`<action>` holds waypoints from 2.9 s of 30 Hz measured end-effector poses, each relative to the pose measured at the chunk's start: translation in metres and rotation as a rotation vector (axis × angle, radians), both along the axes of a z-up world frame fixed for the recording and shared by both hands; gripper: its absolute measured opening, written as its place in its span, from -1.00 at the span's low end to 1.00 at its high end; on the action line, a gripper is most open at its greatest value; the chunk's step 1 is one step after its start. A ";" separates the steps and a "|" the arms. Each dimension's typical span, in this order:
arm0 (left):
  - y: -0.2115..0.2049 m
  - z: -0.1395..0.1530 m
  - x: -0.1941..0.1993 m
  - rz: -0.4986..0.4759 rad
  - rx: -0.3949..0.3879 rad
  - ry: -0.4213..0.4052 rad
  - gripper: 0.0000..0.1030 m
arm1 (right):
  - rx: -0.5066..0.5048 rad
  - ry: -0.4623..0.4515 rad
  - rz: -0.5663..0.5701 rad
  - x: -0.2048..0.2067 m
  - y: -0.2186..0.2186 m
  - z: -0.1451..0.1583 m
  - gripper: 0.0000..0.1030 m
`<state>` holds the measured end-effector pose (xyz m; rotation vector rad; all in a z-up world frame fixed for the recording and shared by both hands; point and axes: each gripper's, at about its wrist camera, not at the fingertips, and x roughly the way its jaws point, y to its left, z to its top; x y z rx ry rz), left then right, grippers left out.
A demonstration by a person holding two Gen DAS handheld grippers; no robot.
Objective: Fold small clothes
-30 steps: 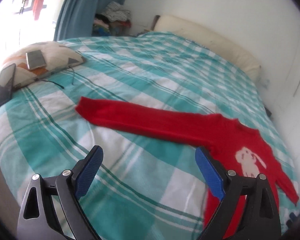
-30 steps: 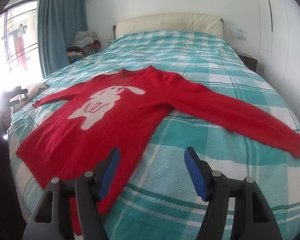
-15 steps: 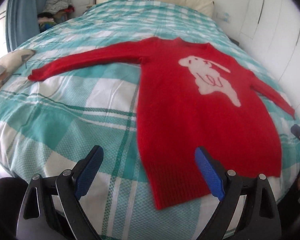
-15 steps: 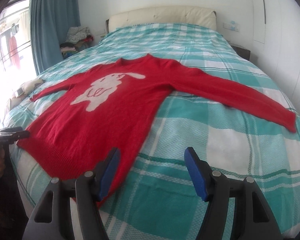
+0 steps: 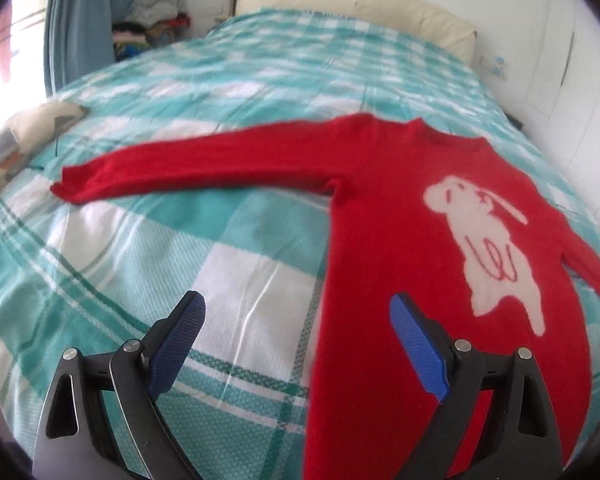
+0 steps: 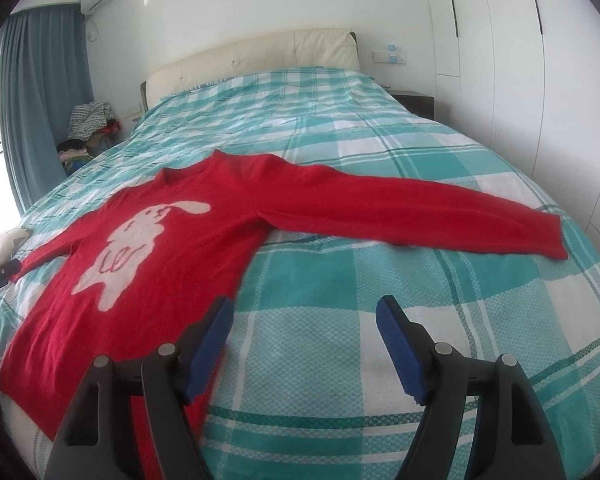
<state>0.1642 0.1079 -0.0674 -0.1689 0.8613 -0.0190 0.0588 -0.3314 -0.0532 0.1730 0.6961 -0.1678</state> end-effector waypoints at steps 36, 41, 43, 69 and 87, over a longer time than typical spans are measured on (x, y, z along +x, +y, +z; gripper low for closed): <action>0.006 -0.036 0.009 0.010 0.075 0.200 0.99 | 0.081 0.084 -0.048 0.006 -0.016 -0.036 0.67; 0.008 -0.035 0.007 0.004 0.069 0.201 0.99 | 0.065 0.091 -0.048 0.008 -0.013 -0.036 0.68; 0.008 -0.035 0.006 0.002 0.068 0.201 0.99 | 0.062 0.093 -0.049 0.007 -0.012 -0.036 0.69; 0.008 0.021 -0.008 -0.023 0.012 -0.069 0.99 | 0.331 -0.146 -0.141 -0.036 -0.084 0.021 0.82; 0.024 0.000 0.000 0.041 -0.167 0.014 0.99 | 0.889 -0.178 -0.427 -0.007 -0.304 -0.054 -0.08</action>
